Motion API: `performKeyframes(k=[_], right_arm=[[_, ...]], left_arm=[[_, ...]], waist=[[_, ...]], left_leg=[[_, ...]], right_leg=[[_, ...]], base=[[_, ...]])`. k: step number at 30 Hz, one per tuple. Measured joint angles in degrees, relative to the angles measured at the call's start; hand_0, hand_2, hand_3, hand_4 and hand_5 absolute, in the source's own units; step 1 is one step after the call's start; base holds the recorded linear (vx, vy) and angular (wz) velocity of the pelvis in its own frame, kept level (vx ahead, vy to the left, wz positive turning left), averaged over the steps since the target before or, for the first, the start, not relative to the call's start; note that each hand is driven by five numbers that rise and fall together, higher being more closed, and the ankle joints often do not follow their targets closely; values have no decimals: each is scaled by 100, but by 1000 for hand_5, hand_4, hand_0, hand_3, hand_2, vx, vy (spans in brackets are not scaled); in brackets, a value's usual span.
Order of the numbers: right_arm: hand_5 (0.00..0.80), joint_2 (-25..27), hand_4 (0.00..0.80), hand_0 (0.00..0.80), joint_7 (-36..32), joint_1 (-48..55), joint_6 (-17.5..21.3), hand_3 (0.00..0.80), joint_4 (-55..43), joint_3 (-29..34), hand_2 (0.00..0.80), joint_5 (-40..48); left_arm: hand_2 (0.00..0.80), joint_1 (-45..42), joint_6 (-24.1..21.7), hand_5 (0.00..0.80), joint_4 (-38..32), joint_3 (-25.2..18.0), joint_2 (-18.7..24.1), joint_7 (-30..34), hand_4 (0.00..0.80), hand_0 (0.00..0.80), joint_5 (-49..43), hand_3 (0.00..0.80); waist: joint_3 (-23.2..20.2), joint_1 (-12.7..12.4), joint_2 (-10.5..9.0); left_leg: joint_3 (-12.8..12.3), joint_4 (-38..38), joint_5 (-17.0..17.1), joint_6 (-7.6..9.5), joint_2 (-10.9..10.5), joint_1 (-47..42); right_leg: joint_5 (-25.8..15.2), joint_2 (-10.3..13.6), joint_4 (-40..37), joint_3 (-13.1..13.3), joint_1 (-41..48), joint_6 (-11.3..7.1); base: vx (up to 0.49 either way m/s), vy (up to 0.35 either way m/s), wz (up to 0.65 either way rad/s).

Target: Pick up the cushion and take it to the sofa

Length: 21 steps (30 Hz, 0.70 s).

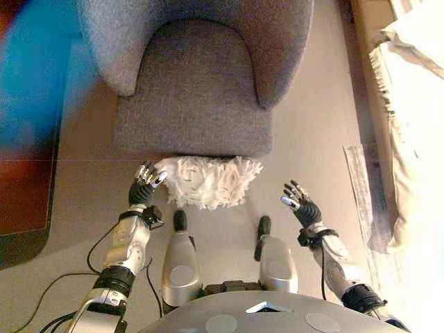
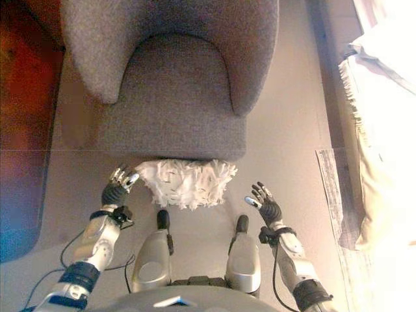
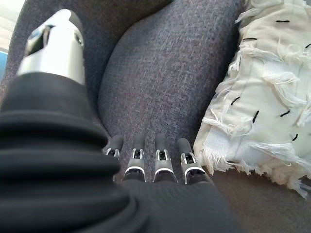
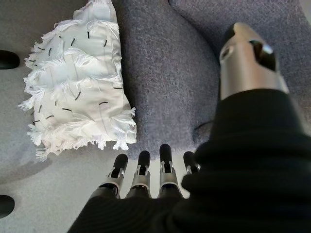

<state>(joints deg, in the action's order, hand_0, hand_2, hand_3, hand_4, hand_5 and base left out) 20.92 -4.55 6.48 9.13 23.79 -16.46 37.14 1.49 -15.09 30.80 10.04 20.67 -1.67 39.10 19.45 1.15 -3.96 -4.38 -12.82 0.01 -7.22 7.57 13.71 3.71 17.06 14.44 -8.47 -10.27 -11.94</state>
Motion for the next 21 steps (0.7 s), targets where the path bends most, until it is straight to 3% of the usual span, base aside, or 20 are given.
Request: performKeyframes(k=[4, 9, 13, 21], right_arm=[[0, 179, 0, 0, 115, -805, 153, 0, 862, -210, 0, -108], [0, 175, 0, 0, 787, -2299, 118, 0, 1129, -351, 0, -341], [0, 218, 0, 0, 1035, -3178, -131, 0, 1417, -488, 0, -386], [0, 356, 0, 0, 1264, -4261, -570, 0, 1438, -508, 0, -501]], left_arm=[[0, 632, -213, 0, 540, 361, -34, -84, 0, 0, -4, 0], [0, 1601, -221, 0, 709, 475, -66, -569, 0, 0, -20, 0], [0, 2142, -232, 0, 858, 469, -29, -902, 0, 0, -23, 0], [0, 2631, -314, 0, 883, 451, 35, -1208, 0, 0, -21, 0]], waist=[[149, -76, 155], [941, -146, 236], [1055, -384, 268], [1074, -383, 341]], left_leg=[[124, -237, 49, 40, -4, 736], [120, -912, 121, 50, 26, 1780], [-43, -1569, -116, 98, 204, 2458], [-2, -2721, -491, 229, 261, 3884]], right_leg=[[184, 119, 667, 5, -847, 67], [175, 253, 1402, 123, -1994, 151], [-68, 472, 1624, -154, -2662, 268], [45, 714, 2521, -31, -4001, 308]], base=[[-216, 64, 19], [-73, 110, -1], [-59, 137, -39], [-36, 108, -4]])
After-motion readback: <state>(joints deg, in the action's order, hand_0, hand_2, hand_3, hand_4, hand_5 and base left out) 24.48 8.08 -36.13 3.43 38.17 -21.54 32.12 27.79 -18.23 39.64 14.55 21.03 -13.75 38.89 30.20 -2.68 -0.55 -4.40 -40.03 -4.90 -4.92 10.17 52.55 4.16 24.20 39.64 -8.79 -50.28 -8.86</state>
